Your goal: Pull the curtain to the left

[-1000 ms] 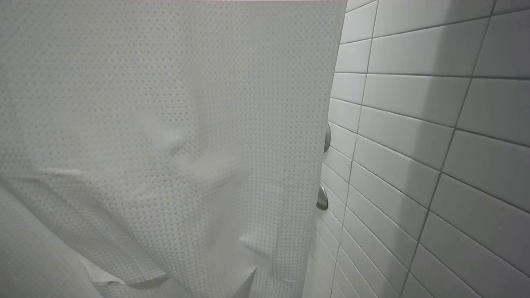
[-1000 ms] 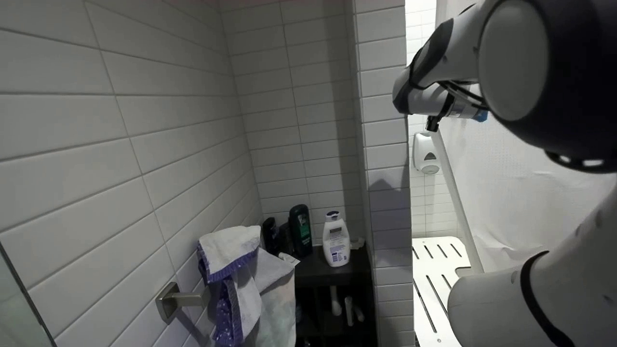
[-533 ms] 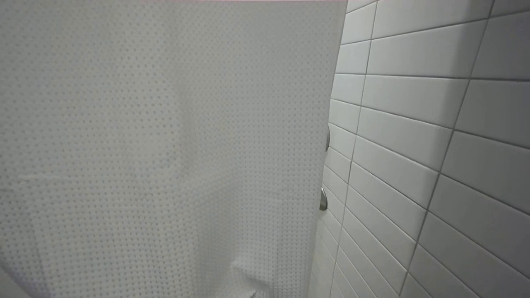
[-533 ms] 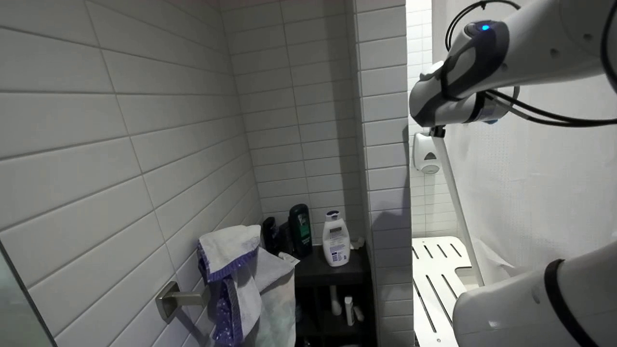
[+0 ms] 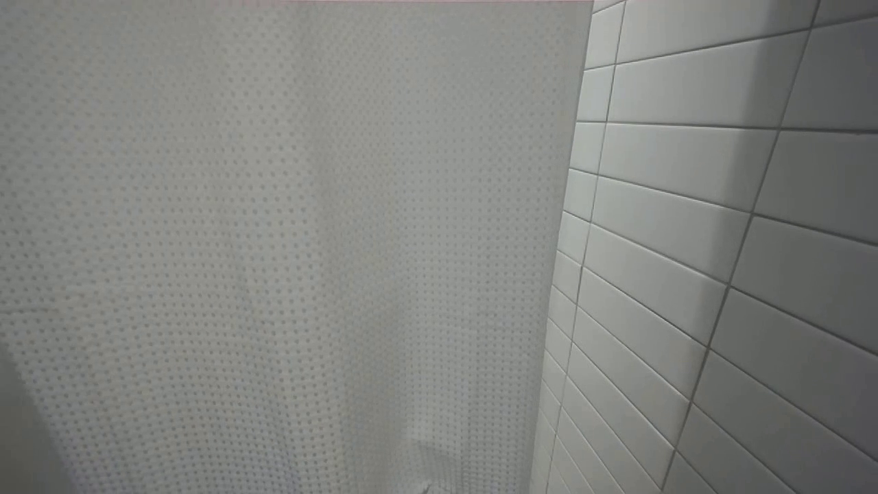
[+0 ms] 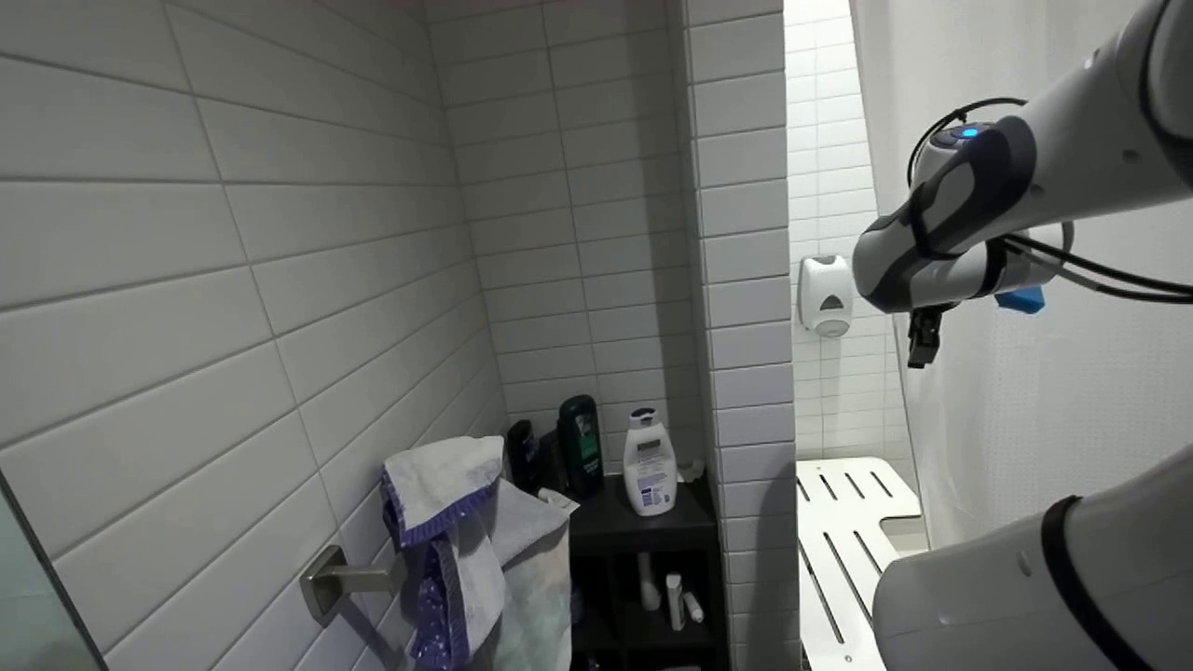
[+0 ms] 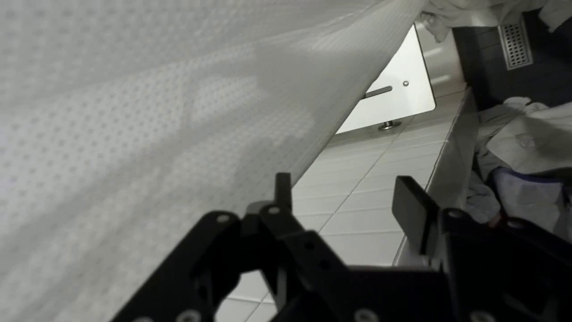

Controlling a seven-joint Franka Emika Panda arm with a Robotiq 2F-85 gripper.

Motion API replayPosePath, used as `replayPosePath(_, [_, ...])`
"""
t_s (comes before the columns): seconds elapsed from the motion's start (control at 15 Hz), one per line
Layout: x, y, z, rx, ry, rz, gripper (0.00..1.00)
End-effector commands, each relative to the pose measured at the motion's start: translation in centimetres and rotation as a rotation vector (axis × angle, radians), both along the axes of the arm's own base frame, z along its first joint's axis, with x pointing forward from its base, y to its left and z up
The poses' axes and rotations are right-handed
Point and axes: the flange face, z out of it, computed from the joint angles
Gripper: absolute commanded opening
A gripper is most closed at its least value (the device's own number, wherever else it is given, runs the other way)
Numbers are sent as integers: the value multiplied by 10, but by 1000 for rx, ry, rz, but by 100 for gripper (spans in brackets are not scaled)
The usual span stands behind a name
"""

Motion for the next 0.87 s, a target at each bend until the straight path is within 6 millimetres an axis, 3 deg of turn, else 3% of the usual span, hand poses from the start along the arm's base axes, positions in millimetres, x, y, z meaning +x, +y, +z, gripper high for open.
replayPosePath(0.0, [-21, -23, -6, -10, 47, -69, 92])
replayPosePath(0.07, [-27, -29, -8, -11, 70, -87, 99])
replayPosePath(0.27, [-50, -48, -6, -36, 132, -162, 100])
replayPosePath(0.67, [-118, -94, 20, -27, 293, -470, 100])
replayPosePath(0.73, [-124, -100, 26, 12, 287, -503, 100])
replayPosePath(0.8, [-115, -93, 13, -8, 289, -437, 100])
